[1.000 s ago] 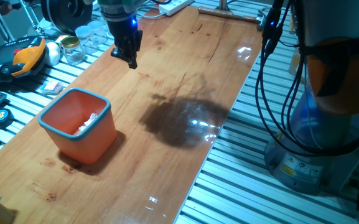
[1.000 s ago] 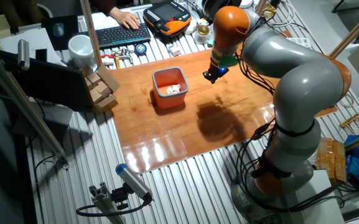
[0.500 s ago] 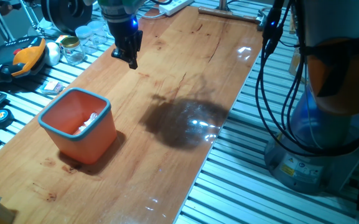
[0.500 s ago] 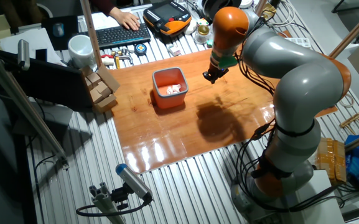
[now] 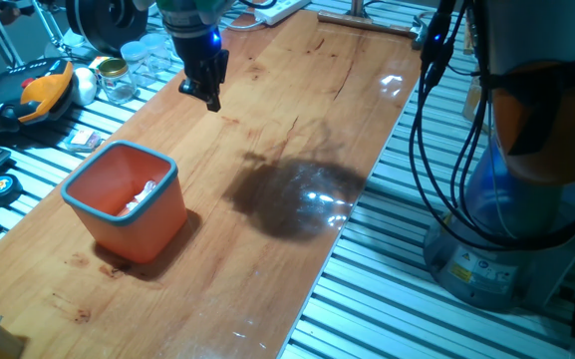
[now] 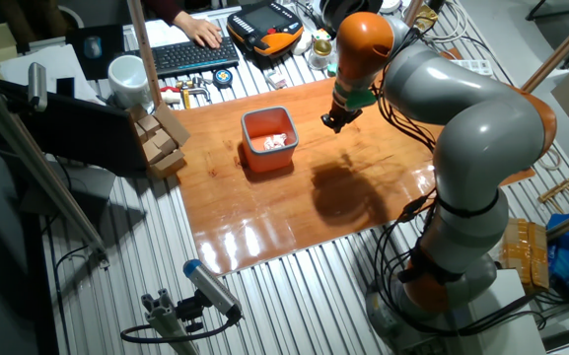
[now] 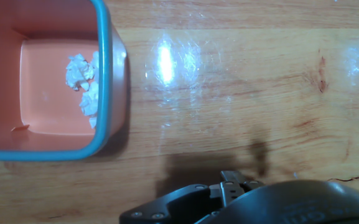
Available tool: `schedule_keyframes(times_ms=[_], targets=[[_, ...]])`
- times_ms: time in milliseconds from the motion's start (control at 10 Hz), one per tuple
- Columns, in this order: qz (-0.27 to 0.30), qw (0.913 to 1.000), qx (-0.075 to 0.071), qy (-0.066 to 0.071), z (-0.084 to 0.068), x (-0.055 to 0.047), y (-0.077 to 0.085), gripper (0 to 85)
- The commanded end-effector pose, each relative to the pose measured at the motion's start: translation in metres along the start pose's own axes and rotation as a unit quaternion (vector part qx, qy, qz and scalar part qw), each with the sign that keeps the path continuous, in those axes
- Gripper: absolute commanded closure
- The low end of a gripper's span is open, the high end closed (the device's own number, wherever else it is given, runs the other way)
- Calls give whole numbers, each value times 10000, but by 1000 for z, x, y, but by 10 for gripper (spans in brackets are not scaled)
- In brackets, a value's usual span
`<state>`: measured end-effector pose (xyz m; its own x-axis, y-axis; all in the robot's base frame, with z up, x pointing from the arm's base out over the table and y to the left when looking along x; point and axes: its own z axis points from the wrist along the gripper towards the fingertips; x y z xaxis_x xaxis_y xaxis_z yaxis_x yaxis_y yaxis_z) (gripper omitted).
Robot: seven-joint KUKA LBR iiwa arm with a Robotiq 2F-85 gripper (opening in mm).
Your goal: Put the garbage in the trash can
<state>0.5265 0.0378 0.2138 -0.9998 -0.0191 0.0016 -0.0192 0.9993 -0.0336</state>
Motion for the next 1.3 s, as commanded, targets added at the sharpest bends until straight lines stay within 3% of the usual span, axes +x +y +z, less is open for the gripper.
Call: schedule_keyframes(times_ms=[0, 800, 1200], targets=[[-6, 10000, 1, -7, 0, 0, 0, 850], [-44, 9999, -67, -78, 8, -2, -3, 850], [-52, 9999, -144, -49, 8, -2, -3, 850]])
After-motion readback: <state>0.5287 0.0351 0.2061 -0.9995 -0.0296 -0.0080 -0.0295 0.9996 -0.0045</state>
